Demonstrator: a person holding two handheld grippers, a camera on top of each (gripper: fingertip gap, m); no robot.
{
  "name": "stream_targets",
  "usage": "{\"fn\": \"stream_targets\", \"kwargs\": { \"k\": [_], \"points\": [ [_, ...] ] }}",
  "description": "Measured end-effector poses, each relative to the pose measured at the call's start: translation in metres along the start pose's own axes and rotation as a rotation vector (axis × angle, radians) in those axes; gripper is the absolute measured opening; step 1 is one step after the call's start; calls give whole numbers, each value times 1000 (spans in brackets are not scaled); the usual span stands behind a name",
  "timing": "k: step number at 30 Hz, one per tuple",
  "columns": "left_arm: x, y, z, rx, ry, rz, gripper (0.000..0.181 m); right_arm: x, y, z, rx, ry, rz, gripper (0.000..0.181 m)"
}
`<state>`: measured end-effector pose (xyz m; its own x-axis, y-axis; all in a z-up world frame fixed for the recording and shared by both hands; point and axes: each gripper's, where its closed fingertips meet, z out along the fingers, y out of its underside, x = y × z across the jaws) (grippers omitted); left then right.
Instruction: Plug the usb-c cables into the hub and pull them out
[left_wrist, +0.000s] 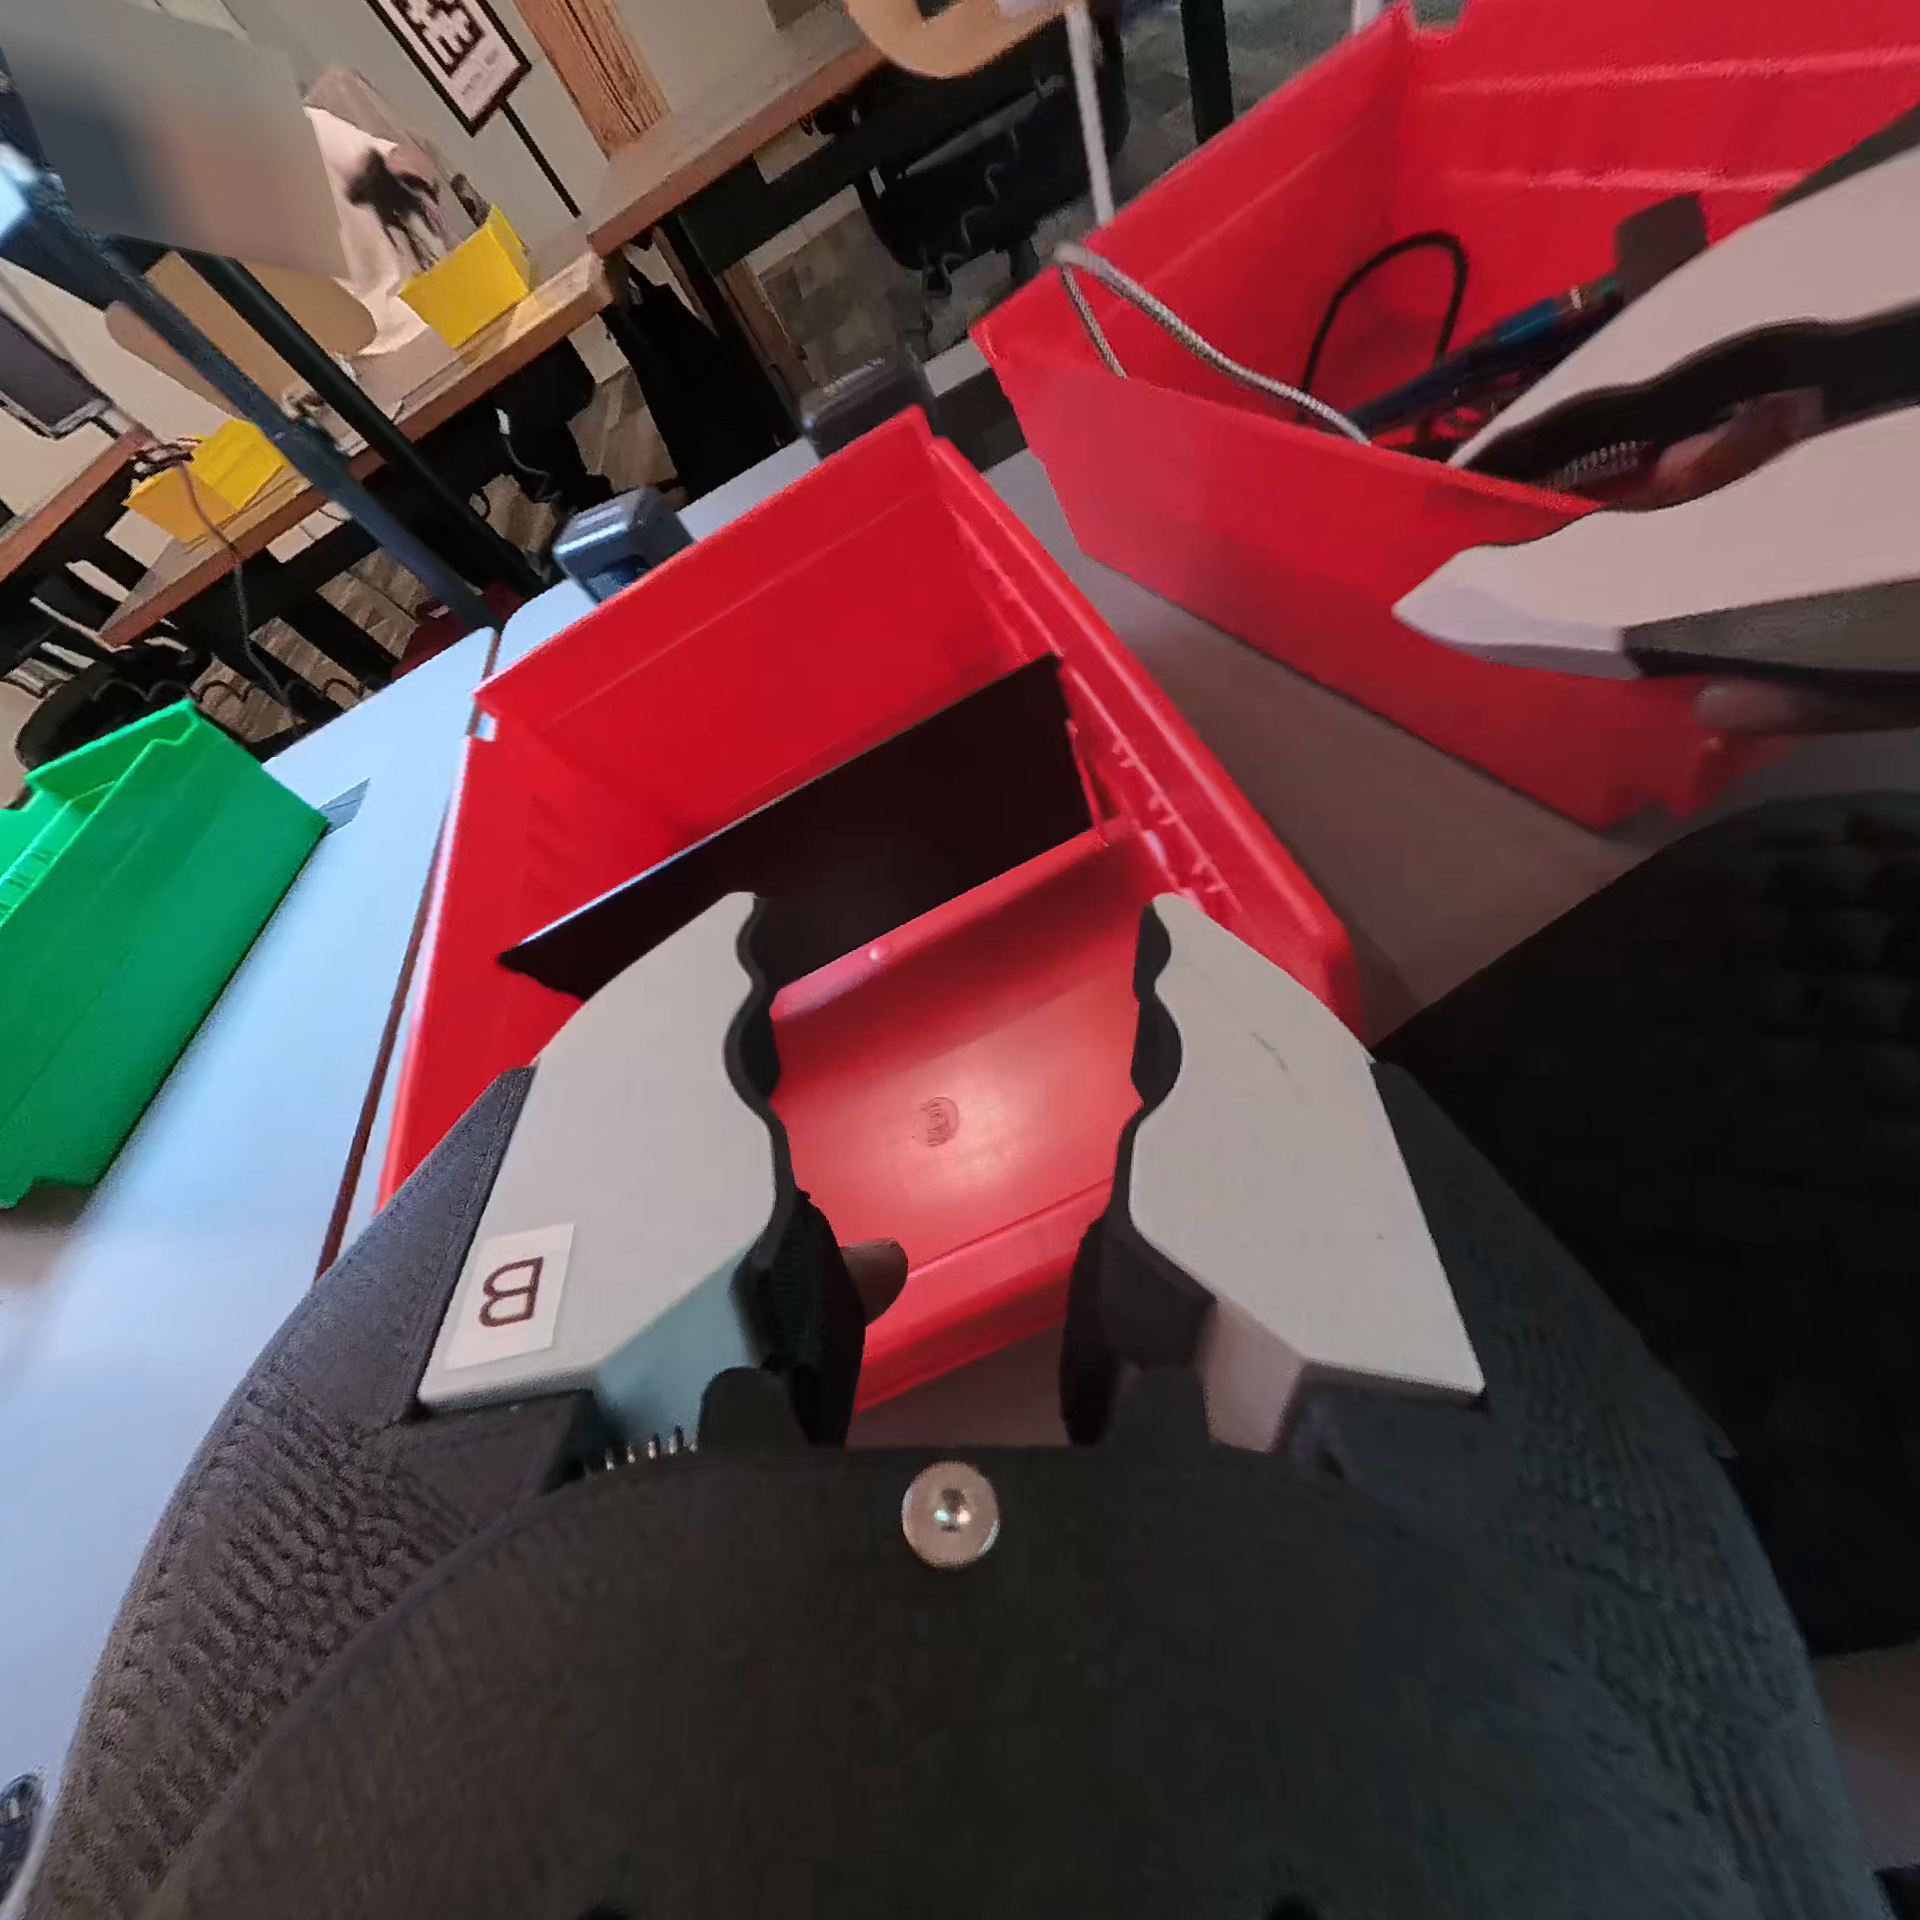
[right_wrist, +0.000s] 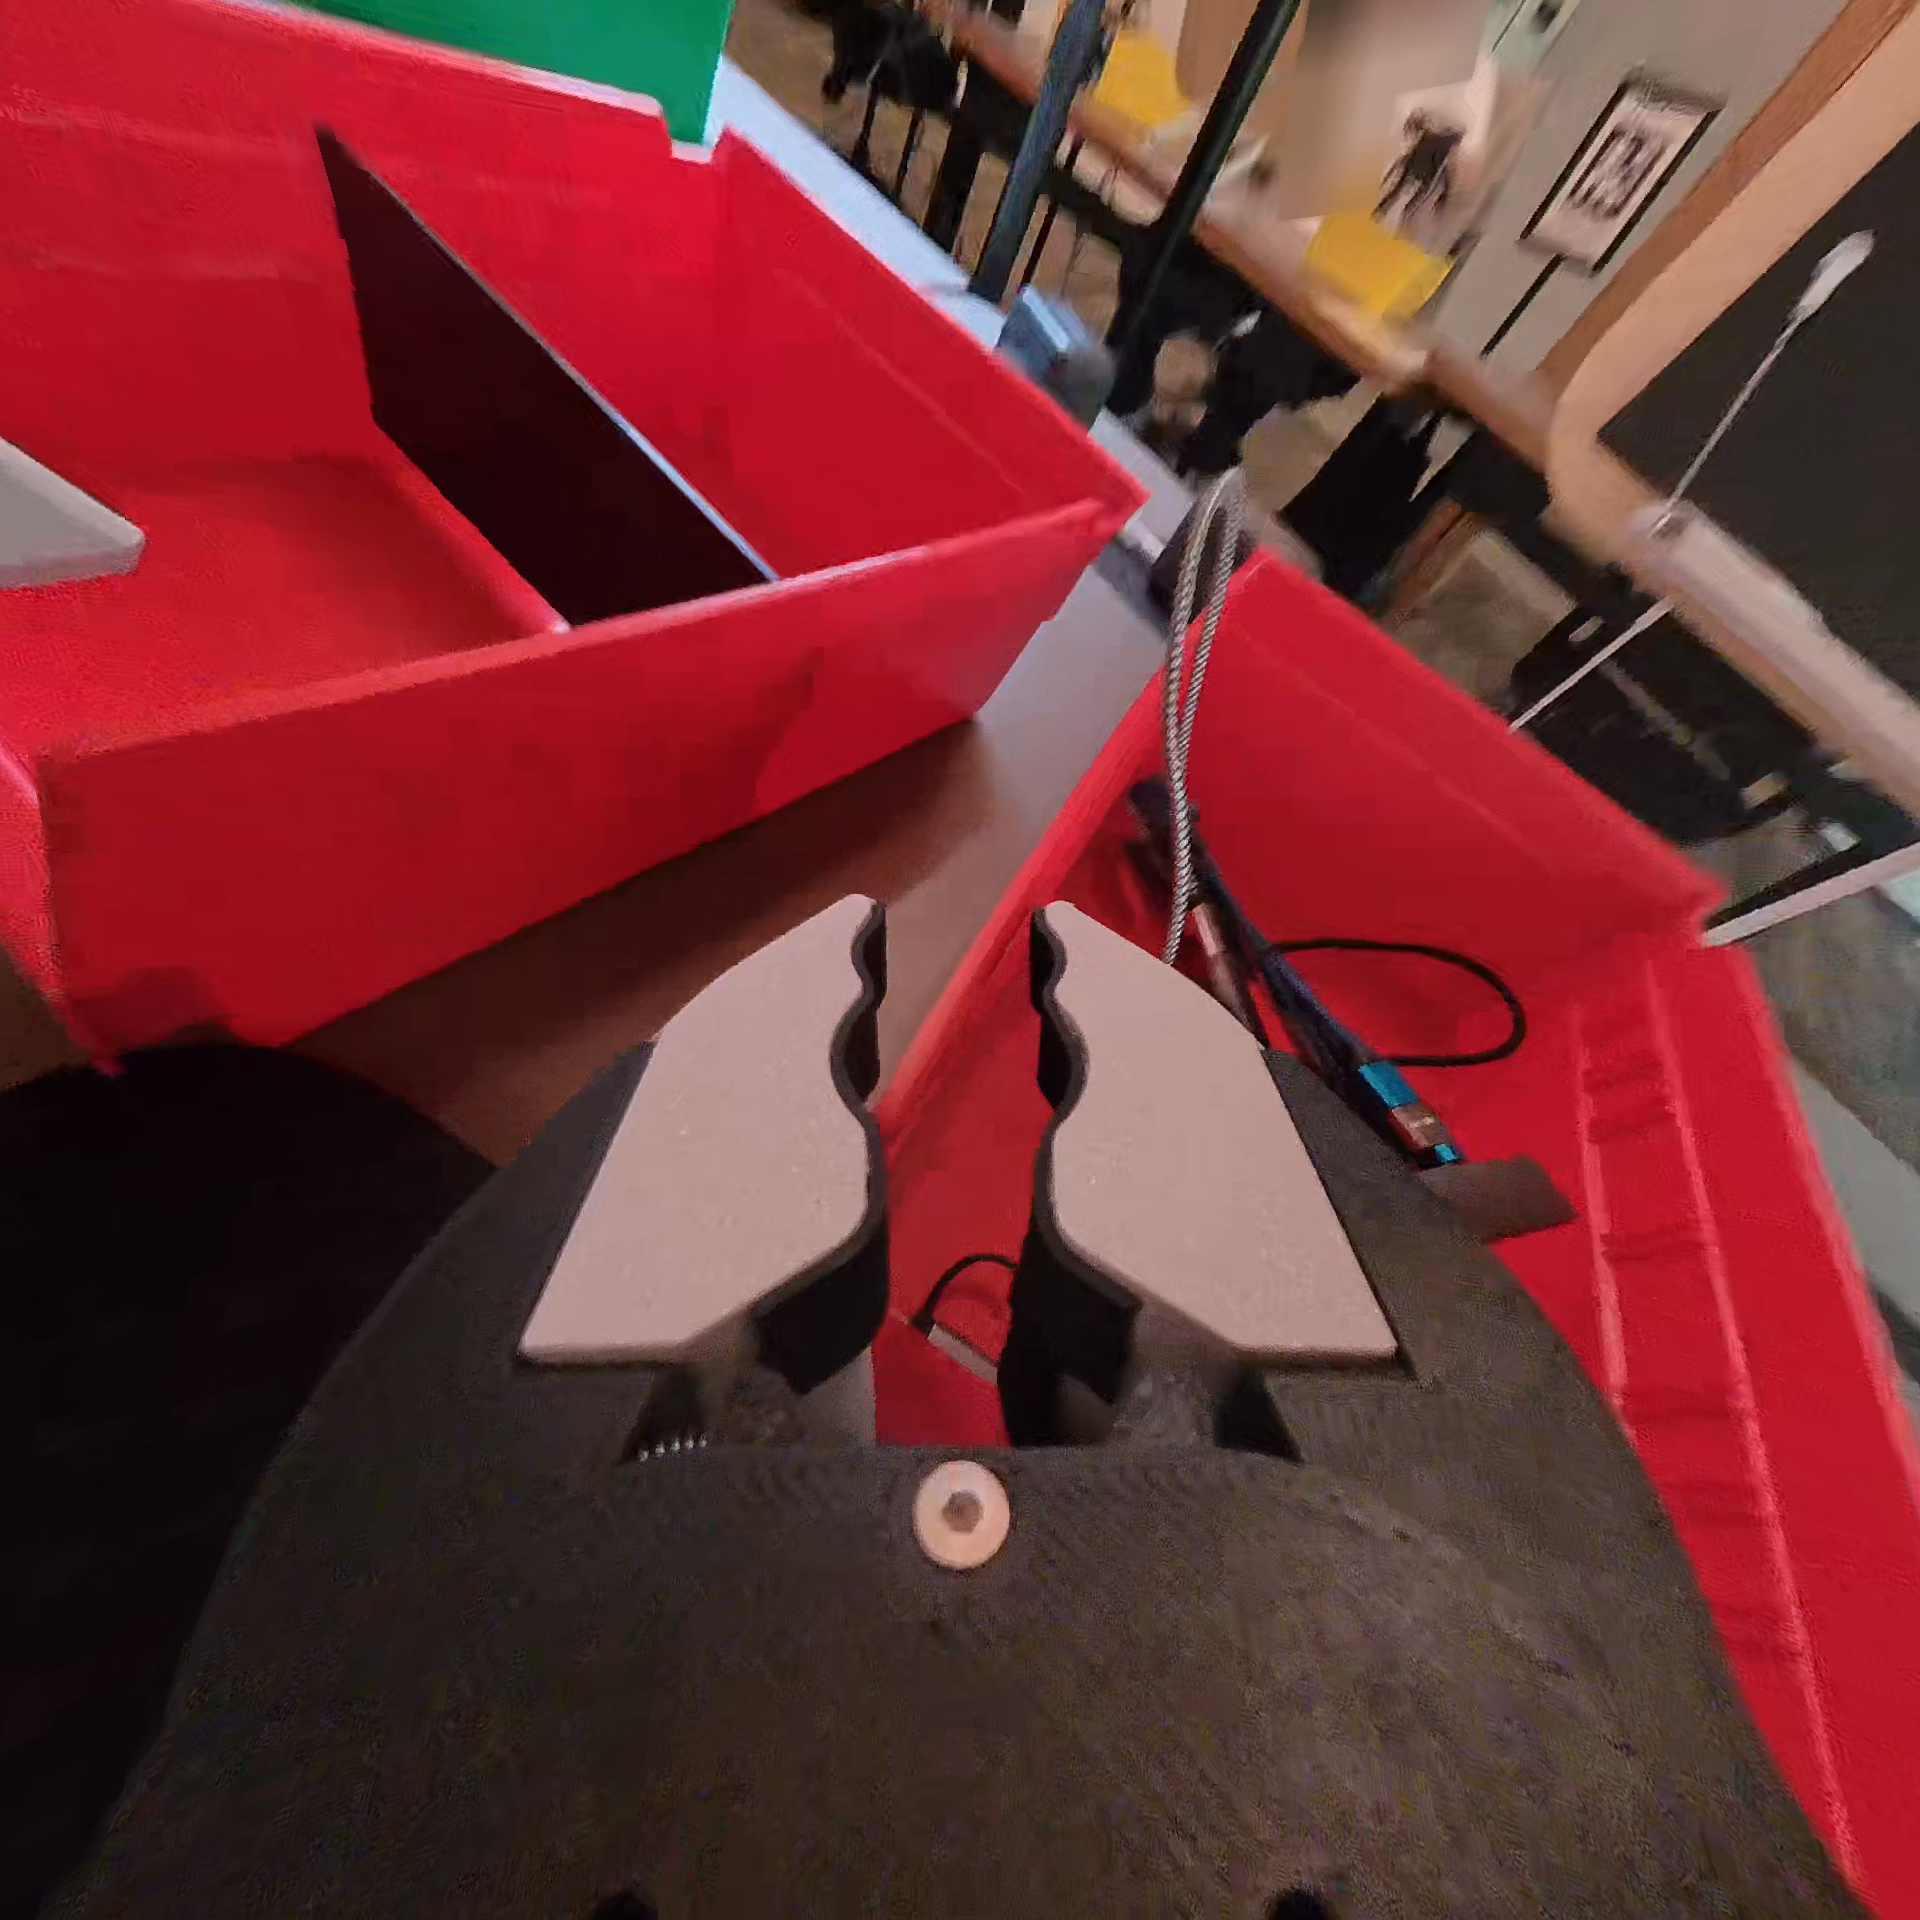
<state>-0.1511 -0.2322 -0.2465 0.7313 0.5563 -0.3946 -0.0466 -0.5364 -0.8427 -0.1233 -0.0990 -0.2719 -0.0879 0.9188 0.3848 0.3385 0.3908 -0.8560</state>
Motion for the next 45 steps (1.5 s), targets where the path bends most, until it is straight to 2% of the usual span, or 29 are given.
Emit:
{"fn": "stream_targets", "kwargs": {
  "k": [3, 5, 7, 9, 10, 12, 13, 14, 15, 16, 17, 20, 21, 23, 24, 25, 28, 30, 32, 35, 38, 41, 45],
  "points": [
    [-33, 2, -10, 105, -45, -99, 72, 14, -29, -22, 198, 155, -128, 34],
    [-70, 13, -17, 172, -130, -199, 78, 12, -51, -45, 348, 201, -137, 52],
    [-110, 41, -23, 179, -254, -286, 87, -3, -73, -69, 524, 158, -51, 73],
    [-137, 72, -23, 145, -329, -338, 92, -26, -86, -85, 645, 47, 88, 87],
    [-140, 84, -17, 130, -307, -373, 94, -43, -87, -84, 650, -50, 160, 87],
    [-128, 98, -3, 122, -174, -451, 90, -80, -71, -65, 507, -237, 255, 99],
    [-118, 98, 2, 141, -92, -470, 75, -94, -59, -51, 401, -289, 261, 108],
    [-108, 96, 5, 156, -22, -479, 53, -102, -47, -40, 311, -306, 255, 107],
    [-103, 97, 6, 146, 5, -477, 27, -104, -41, -32, 254, -302, 257, 99],
    [-106, 102, 4, 108, -33, -458, 10, -103, -39, -29, 221, -300, 264, 92],
    [-103, 105, 0, 62, -27, -404, 5, -102, -38, -26, 195, -300, 271, 83],
    [-90, 105, -9, -25, 48, -334, 12, -101, -22, -13, 51, -296, 265, 73],
    [-88, 104, -9, -18, 53, -315, 24, -103, -16, -8, 0, -308, 261, 64],
    [-91, 105, -2, 26, 28, -293, 39, -98, -9, 0, -50, -256, 230, 22],
    [-89, 106, 0, 40, 28, -268, 23, -94, -8, 2, -51, -223, 163, 20],
    [-92, 106, 0, 51, -12, -226, 15, -91, -7, 3, -54, -187, 93, 18],
    [-95, 104, -6, -13, -110, -71, 13, -85, -14, 0, 2, -113, -4, 15],
    [-96, 94, -15, 21, -144, -63, 12, -79, -24, -5, 60, -82, -25, 14],
    [-97, 77, -27, 124, -153, -109, 13, -67, -41, -15, 155, -28, -59, 13],
    [-99, 35, -53, 330, -212, -170, 13, -46, -71, -41, 294, 47, -89, 12],
    [-89, -14, -73, 495, -269, -144, 13, -13, -90, -78, 406, 165, -117, 11],
    [-60, -64, -78, 609, -250, -110, 13, 29, -91, -120, 479, 297, -129, 10],
    [-1, -127, -58, 683, -116, -91, 12, 90, -64, -176, 459, 490, -130, 9]
  ]
}}
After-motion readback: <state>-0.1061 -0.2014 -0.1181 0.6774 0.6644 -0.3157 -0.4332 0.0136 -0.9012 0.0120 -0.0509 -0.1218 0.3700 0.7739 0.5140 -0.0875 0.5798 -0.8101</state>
